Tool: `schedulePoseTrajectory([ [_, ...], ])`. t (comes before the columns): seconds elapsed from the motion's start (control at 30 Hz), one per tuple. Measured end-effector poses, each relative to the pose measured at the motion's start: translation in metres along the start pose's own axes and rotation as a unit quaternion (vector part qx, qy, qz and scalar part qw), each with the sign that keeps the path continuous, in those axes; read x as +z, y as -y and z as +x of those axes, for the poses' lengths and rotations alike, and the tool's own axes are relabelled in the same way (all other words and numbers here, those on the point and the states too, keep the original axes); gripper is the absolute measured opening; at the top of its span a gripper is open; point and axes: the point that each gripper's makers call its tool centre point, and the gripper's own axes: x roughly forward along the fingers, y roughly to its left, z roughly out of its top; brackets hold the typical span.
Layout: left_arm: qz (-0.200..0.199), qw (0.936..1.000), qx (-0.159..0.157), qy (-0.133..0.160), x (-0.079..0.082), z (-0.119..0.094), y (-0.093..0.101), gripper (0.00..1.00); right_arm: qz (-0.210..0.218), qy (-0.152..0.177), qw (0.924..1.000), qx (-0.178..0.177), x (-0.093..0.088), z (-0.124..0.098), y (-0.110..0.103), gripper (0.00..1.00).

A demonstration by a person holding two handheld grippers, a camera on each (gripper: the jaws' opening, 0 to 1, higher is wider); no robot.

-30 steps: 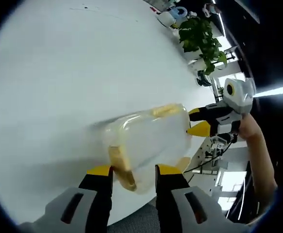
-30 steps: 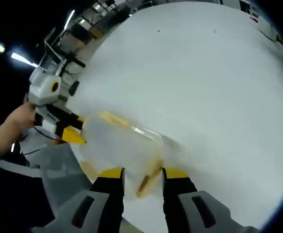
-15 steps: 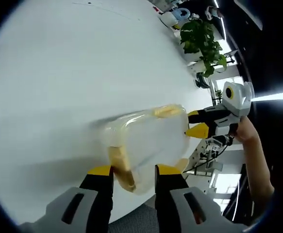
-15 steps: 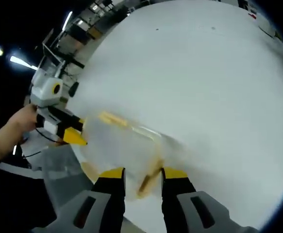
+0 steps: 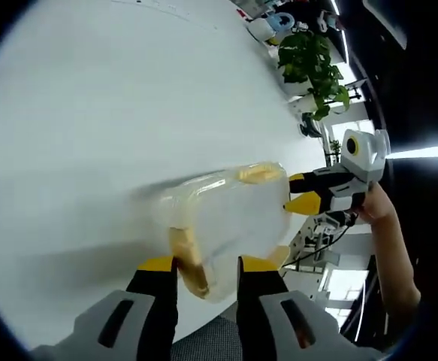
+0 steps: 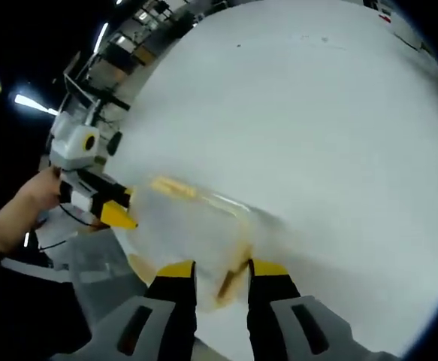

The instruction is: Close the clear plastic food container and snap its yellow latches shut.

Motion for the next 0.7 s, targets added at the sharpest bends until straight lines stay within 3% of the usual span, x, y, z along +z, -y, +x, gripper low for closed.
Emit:
schedulePoseTrajectory([
  [0.03, 0.007, 0.9999, 0.011, -0.002, 0.002, 0.002, 0.003, 0.25, -0.012, 0.022, 0.9997, -0.004, 0.009, 0.001, 0.002, 0.21],
  [0.07, 0.004, 0.9999, 0.012, -0.003, 0.002, 0.003, 0.004, 0.25, -0.014, 0.024, 0.9996, -0.002, 0.008, 0.001, -0.001, 0.21],
  [0.27, 0.005, 0.9999, 0.007, -0.011, 0.0, 0.007, 0.01, 0.26, -0.014, 0.012, 0.9998, -0.004, 0.006, 0.001, -0.002, 0.22],
  [0.7, 0.012, 0.9999, 0.006, -0.004, 0.0, 0.007, 0.004, 0.28, -0.002, 0.014, 0.9999, -0.005, -0.003, 0.004, 0.0, 0.23],
])
